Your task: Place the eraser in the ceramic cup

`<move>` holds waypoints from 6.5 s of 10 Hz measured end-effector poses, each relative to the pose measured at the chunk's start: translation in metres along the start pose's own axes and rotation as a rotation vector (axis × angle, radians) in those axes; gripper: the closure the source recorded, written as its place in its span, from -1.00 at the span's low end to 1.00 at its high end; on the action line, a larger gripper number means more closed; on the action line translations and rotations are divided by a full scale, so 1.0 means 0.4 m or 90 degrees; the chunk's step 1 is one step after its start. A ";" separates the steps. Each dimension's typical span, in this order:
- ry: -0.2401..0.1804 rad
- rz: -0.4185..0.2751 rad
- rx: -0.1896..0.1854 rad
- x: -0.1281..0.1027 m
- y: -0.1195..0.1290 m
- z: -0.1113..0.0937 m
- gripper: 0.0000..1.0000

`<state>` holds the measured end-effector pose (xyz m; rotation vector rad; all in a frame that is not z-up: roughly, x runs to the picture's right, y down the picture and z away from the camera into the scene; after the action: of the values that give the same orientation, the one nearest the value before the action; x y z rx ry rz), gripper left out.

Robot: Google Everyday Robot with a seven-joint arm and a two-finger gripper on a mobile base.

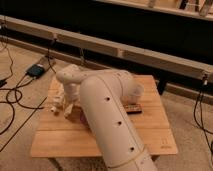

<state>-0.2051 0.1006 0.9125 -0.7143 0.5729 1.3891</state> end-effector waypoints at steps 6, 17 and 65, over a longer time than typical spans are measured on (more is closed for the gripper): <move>-0.041 -0.007 0.001 -0.008 0.000 -0.183 1.00; -0.158 0.103 0.051 -0.046 -0.275 -0.407 1.00; -0.397 0.313 0.243 -0.003 -0.976 -0.439 0.95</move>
<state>0.1910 -0.0448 0.8403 0.1947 0.5028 1.7805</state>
